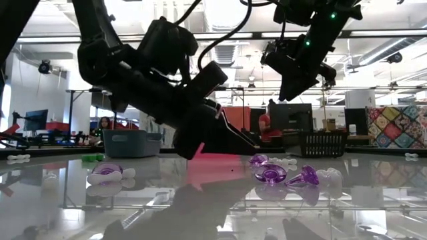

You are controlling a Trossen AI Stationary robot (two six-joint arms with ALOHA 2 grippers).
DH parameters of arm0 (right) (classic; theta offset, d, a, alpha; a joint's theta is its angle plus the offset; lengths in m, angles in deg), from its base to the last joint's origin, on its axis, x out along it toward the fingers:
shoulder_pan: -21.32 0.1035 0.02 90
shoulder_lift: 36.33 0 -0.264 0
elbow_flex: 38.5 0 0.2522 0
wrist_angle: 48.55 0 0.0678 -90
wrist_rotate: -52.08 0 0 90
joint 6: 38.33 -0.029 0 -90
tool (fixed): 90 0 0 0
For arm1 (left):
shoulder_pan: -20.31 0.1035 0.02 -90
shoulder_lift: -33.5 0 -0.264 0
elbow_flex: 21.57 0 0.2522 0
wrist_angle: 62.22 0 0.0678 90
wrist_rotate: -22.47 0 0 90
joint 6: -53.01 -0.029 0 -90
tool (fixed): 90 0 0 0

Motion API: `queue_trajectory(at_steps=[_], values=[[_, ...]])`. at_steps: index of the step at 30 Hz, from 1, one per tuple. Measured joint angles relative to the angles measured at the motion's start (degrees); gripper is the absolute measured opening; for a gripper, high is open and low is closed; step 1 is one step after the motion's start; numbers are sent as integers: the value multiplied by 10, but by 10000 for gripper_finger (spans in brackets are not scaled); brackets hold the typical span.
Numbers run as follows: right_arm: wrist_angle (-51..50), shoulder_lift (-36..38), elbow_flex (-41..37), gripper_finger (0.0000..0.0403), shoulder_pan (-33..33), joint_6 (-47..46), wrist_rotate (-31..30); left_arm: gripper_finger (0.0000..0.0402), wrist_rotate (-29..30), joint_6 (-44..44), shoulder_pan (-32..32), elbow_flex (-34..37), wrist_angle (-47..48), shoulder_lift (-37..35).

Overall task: Sort Halloween decoration
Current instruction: Put the purple witch hat toy into the blue bin

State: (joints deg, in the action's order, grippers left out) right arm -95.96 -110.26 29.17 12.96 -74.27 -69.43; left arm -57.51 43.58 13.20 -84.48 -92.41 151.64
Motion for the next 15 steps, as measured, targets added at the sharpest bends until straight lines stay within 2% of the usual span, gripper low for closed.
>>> queue_trajectory(at_steps=[7,15], values=[[0,0,0,110,0,0,0,148,1,5,12,0,-15,8],[0,0,-1,111,0,0,0,119,0,5,17,0,-15,8]])
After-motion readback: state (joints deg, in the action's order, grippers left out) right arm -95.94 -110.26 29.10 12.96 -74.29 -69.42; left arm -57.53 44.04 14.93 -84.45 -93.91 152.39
